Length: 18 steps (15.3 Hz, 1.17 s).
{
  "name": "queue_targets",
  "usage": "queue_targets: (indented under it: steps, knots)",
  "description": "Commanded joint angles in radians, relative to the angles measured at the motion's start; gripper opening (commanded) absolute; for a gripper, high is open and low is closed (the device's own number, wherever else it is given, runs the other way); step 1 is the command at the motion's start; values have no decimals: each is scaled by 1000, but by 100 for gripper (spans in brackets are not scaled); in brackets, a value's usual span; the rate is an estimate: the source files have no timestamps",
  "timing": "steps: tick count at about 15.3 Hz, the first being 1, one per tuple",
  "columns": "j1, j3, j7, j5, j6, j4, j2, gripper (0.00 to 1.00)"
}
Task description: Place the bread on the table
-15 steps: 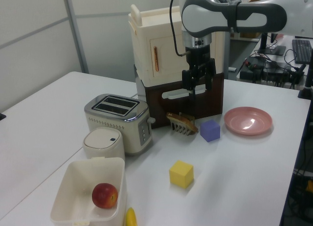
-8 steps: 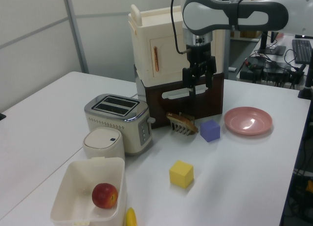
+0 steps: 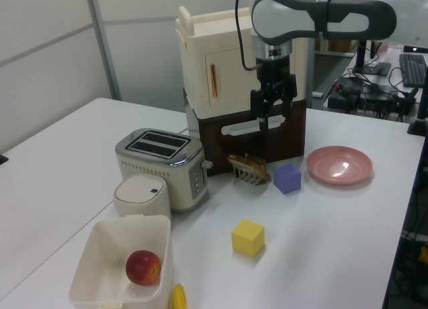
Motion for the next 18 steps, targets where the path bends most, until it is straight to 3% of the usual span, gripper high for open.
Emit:
queue_targets:
  steps: [1,18]
  knots:
    - [10,-22,-14,13,-18,-3,-32,100]
    - [11,-34,-17,10,-15,-6,-23,100]
